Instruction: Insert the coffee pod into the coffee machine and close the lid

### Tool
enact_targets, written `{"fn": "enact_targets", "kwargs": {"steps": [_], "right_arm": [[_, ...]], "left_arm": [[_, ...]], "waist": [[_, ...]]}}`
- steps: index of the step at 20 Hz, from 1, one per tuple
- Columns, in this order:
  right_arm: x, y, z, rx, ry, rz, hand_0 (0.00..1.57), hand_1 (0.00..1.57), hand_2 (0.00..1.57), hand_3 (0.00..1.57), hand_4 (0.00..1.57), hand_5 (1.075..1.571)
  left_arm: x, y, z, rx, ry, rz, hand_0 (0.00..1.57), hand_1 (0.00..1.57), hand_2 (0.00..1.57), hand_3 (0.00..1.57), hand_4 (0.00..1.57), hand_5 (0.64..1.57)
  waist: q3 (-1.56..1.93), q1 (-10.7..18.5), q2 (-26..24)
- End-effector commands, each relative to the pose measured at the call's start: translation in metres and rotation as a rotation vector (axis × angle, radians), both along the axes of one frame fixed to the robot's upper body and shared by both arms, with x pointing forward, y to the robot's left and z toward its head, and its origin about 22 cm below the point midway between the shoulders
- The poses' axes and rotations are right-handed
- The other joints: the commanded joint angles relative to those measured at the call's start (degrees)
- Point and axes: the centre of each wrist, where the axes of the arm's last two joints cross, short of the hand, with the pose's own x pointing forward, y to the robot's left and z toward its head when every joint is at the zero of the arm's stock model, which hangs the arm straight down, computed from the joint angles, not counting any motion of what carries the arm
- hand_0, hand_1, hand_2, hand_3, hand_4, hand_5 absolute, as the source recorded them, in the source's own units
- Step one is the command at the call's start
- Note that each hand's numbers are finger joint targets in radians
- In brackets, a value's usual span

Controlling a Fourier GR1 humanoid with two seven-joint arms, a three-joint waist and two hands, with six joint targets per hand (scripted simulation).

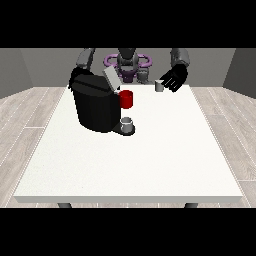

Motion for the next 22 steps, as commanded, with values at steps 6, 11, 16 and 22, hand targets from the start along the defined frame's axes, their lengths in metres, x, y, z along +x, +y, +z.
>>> {"fn": "enact_targets", "kwargs": {"steps": [6, 11, 16, 22], "right_arm": [[-0.001, 0.022, 0.015, 0.017, -0.006, 0.089, 0.00, 0.00, 0.00, 0.00, 0.52, 1.571], [0.017, 0.020, 0.046, -0.018, -0.087, 0.103, 0.00, 0.00, 0.00, 0.00, 0.51, 1.571], [0.016, 0.044, 0.066, -0.019, -0.136, 0.104, 0.00, 0.00, 0.00, 0.00, 0.50, 1.571], [0.018, 0.024, 0.065, -0.036, -0.148, 0.081, 0.00, 0.00, 0.00, 0.00, 0.46, 1.571]], "left_arm": [[0.018, -0.017, 0.031, -0.038, -0.005, 0.054, 1.25, 1.25, 1.33, 1.28, 0.54, 1.571], [0.033, -0.002, 0.112, -0.051, -0.115, 0.123, 1.25, 1.25, 1.29, 1.24, 0.51, 1.571], [0.033, 0.013, 0.122, -0.074, -0.190, 0.129, 1.26, 1.26, 1.29, 1.22, 0.47, 1.571], [0.038, -0.003, 0.143, -0.059, -0.190, 0.101, 1.28, 1.28, 1.33, 1.26, 0.52, 1.571]], "waist": [[-0.02, -5.5, 0.0], [-0.01, -8.4, 3.6], [-0.04, -10.4, 7.0], [-0.01, -10.9, 7.8]]}}
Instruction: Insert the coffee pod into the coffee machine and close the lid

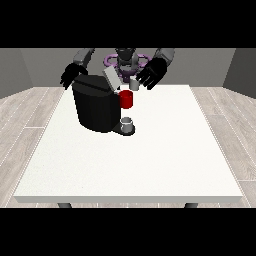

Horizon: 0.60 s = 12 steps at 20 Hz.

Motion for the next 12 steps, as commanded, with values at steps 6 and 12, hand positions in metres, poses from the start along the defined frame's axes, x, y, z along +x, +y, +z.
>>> {"fn": "enact_targets", "kwargs": {"steps": [6, 12], "right_arm": [[0.010, -0.014, 0.005, 0.005, -0.006, -0.047, 0.00, 0.00, 0.00, 0.00, 0.48, 1.571], [-0.001, -0.004, -0.003, 0.025, -0.018, -0.035, 0.00, 0.00, 0.00, 0.00, 0.50, 1.571]], "left_arm": [[0.006, -0.031, 0.031, 0.019, -0.019, -0.028, 1.31, 1.31, 1.33, 1.24, 0.49, 1.571], [0.007, -0.027, 0.015, 0.029, 0.013, -0.011, 1.33, 1.33, 1.34, 1.23, 0.50, 1.571]], "waist": [[0.03, 0.7, 0.9], [0.01, -0.3, 1.5]]}}
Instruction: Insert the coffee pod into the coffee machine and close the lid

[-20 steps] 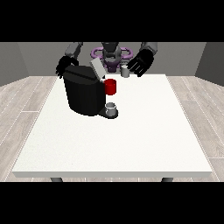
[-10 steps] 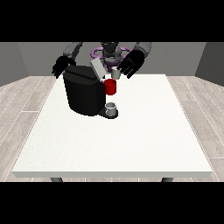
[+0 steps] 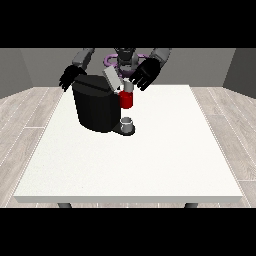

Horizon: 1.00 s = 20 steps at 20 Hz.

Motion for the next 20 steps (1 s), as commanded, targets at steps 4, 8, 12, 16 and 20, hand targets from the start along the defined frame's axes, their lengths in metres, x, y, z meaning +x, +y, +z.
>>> {"fn": "enact_targets", "kwargs": {"steps": [4, 8, 12, 16, 20], "right_arm": [[0.003, -0.028, -0.007, 0.016, 0.009, -0.045, 0.00, 0.00, 0.00, 0.00, 0.50, 1.571], [0.012, -0.032, 0.011, 0.002, -0.030, -0.005, 0.00, 0.00, 0.00, 0.00, 0.53, 1.571], [-0.001, -0.008, -0.002, 0.031, -0.002, -0.019, 0.00, 0.00, 0.00, 0.00, 0.46, 1.571], [-0.005, -0.003, 0.006, 0.007, 0.007, -0.011, 0.00, 0.00, 0.00, 0.00, 0.45, 1.571], [-0.002, -0.004, 0.007, 0.035, -0.038, -0.019, 0.00, 0.00, 0.00, 0.00, 0.42, 1.571]], "left_arm": [[0.001, -0.026, -0.018, 0.024, 0.012, -0.069, 1.26, 1.26, 1.30, 1.21, 0.51, 1.571], [0.004, -0.028, 0.014, -0.010, -0.008, -0.029, 1.18, 1.18, 1.25, 1.18, 0.49, 1.571], [0.002, -0.012, -0.005, 0.018, 0.013, -0.049, 1.20, 1.20, 1.27, 1.20, 0.50, 1.571], [0.002, -0.005, -0.024, 0.025, 0.034, -0.011, 1.16, 1.16, 1.24, 1.18, 0.51, 1.571], [0.002, 0.004, -0.009, 0.033, -0.025, 0.002, 1.21, 1.21, 1.26, 1.19, 0.49, 1.571]], "waist": [[0.01, 1.9, 0.2], [0.02, -0.3, 2.1], [0.00, 0.7, 0.6], [-0.02, 0.1, 0.2], [-0.01, -0.2, 3.1]]}}
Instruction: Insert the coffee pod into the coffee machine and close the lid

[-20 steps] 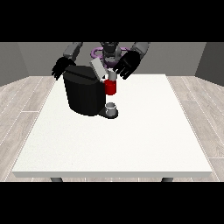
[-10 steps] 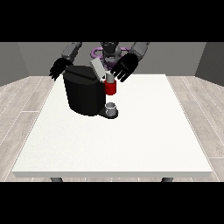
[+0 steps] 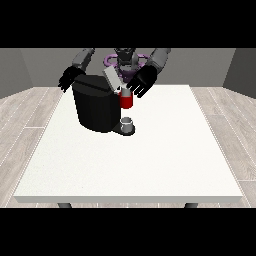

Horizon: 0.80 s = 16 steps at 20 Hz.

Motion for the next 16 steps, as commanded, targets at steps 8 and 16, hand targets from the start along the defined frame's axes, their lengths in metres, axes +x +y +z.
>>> {"fn": "enact_targets", "kwargs": {"steps": [8, 16], "right_arm": [[0.001, -0.015, 0.000, -0.009, -0.027, -0.015, 0.00, 0.00, 0.00, 0.00, 0.37, 1.571], [-0.005, -0.007, -0.009, -0.001, 0.023, -0.032, 0.00, 0.00, 0.00, 0.00, 0.43, 1.571]], "left_arm": [[-0.001, 0.013, 0.005, -0.002, -0.008, -0.003, 1.20, 1.20, 1.24, 1.14, 0.47, 1.571], [-0.001, 0.003, -0.023, 0.051, 0.058, -0.027, 1.11, 1.11, 1.15, 0.98, 0.41, 1.571]], "waist": [[-0.02, -0.1, 2.9], [-0.03, 1.4, -1.0]]}}
